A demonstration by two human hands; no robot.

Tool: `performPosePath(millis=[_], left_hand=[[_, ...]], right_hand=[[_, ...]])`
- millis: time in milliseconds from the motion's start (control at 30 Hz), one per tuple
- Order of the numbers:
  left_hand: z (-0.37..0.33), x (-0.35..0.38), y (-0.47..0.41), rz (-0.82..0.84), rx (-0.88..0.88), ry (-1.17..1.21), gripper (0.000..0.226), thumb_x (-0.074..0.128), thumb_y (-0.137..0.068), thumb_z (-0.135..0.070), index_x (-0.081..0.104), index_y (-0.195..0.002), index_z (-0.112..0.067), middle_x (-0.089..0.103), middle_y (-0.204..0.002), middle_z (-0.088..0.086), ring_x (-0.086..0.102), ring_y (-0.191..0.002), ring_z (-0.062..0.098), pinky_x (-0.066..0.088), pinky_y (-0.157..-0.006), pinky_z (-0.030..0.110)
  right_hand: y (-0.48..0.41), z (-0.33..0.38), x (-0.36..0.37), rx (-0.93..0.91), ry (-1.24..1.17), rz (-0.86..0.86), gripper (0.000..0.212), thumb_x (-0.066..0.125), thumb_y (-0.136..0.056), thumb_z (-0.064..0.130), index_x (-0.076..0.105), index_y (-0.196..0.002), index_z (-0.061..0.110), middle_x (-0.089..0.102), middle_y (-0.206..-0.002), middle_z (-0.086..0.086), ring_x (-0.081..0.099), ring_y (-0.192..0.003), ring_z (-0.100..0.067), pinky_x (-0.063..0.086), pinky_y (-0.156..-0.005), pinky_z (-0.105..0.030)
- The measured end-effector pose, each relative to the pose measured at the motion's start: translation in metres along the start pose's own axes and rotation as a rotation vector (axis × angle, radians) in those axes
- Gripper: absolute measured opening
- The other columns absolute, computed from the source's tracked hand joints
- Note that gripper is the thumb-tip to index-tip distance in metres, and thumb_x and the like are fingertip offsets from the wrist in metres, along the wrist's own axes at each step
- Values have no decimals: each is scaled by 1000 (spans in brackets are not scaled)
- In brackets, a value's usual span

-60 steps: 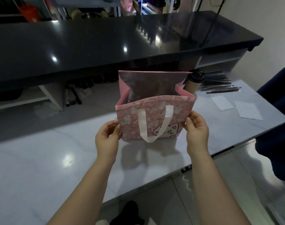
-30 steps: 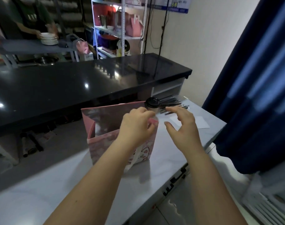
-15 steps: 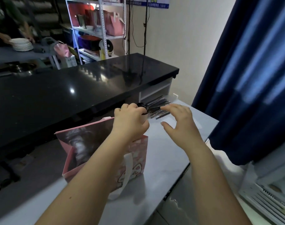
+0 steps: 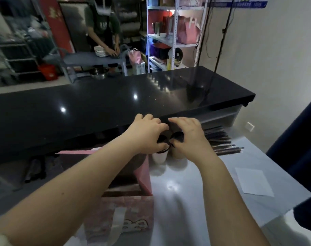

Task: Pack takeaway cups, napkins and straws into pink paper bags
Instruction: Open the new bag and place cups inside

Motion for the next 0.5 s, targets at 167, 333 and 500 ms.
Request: performPosePath(millis=[167,333,500], left_hand=[[12,24,-13,103,-101,-65,57,47,-82,-67,48,-131,-37,56,-124,-7,47,-116,21,35,-97,43],[24,39,-16,163,-255,-28,61,44,-85,-67,43,-138,-37,52,-133,-8,43,-125,21,33,-102,45],[29,38,-17,155,-335,-48,61,44,-86,-66,41,-140,-38,50,-136,-9,42,-126,18,33,-103,44]], right_hand=[[-17,-41,59,-86,78,208,65,70,-81,32,44,-140,30,48,-137,10,32,-128,-21,32,-106,-39],[-28,-69,115,-103,227,443,88,73,-76,45,24,-148,35,26,-152,1,11,-142,-32,15,-115,-52],[-38,-77,149,-128,314,525,98,69,-74,59,11,-149,36,19,-154,-4,-1,-144,-38,-2,-113,-59]])
Point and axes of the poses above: each hand's wrist, its own y-axis away from the middle knuckle, its own x-axis out of the palm, z = x × y, the point moved 8 cm from there along -y, towards the middle knuckle
